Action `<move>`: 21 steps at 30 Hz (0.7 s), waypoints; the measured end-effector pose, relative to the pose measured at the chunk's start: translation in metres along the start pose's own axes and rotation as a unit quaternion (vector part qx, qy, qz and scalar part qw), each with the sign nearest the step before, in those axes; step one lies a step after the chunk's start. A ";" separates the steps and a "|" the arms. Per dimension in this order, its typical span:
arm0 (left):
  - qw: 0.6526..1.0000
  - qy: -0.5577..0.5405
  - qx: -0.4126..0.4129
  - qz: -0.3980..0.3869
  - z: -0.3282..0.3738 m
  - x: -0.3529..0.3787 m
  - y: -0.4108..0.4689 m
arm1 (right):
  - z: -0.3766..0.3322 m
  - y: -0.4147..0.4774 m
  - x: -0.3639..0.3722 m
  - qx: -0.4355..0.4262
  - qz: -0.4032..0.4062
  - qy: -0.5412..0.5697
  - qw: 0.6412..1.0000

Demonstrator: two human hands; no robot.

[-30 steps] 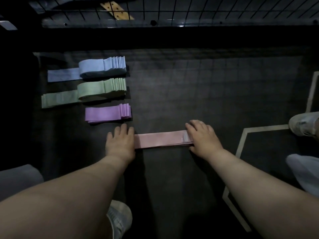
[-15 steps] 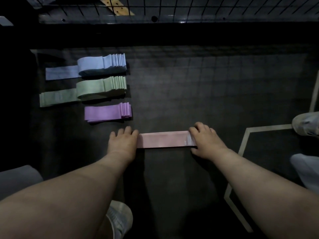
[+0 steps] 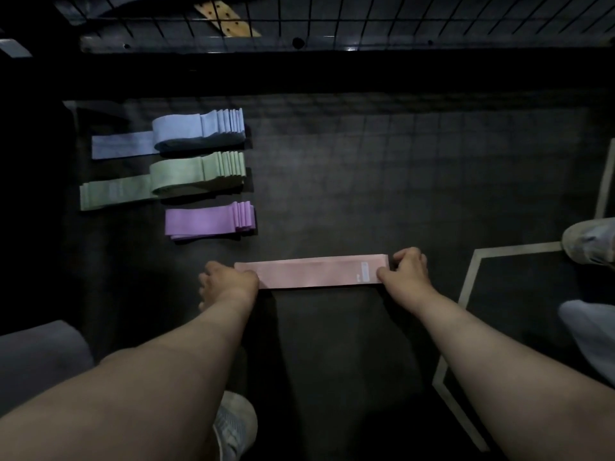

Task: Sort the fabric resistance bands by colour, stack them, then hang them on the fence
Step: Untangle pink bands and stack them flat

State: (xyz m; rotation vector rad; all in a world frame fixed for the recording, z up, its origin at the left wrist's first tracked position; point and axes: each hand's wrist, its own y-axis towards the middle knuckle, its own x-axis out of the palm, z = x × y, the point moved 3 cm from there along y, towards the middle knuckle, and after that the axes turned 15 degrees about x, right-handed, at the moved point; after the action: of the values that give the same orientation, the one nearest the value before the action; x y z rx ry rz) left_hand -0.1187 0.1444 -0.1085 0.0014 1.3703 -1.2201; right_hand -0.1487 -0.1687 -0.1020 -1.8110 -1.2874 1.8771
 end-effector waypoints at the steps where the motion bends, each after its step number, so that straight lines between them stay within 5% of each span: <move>1: 1.000 -0.008 -0.001 -0.005 -0.001 0.001 0.001 | 0.002 0.001 0.000 0.008 -0.001 0.012 1.000; 12: 0.998 -0.069 0.001 -0.014 -0.005 0.003 0.007 | -0.001 0.002 0.006 0.025 -0.022 0.080 0.996; 16: 0.996 0.056 0.059 0.026 0.004 -0.005 -0.003 | -0.003 -0.003 0.002 -0.033 0.069 -0.045 0.996; 18: 0.955 0.188 0.226 0.032 0.016 -0.006 -0.011 | -0.010 -0.015 0.003 -0.183 0.140 -0.164 0.959; 21: 0.824 0.335 0.453 -0.059 0.028 0.011 -0.019 | -0.018 -0.025 0.014 -0.339 0.105 -0.344 0.869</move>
State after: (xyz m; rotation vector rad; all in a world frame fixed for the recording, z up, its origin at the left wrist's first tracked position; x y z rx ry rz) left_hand -0.1135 0.1118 -0.0961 1.1239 1.2209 -1.9915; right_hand -0.1453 -0.1366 -0.0910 -1.6210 -2.3142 2.5527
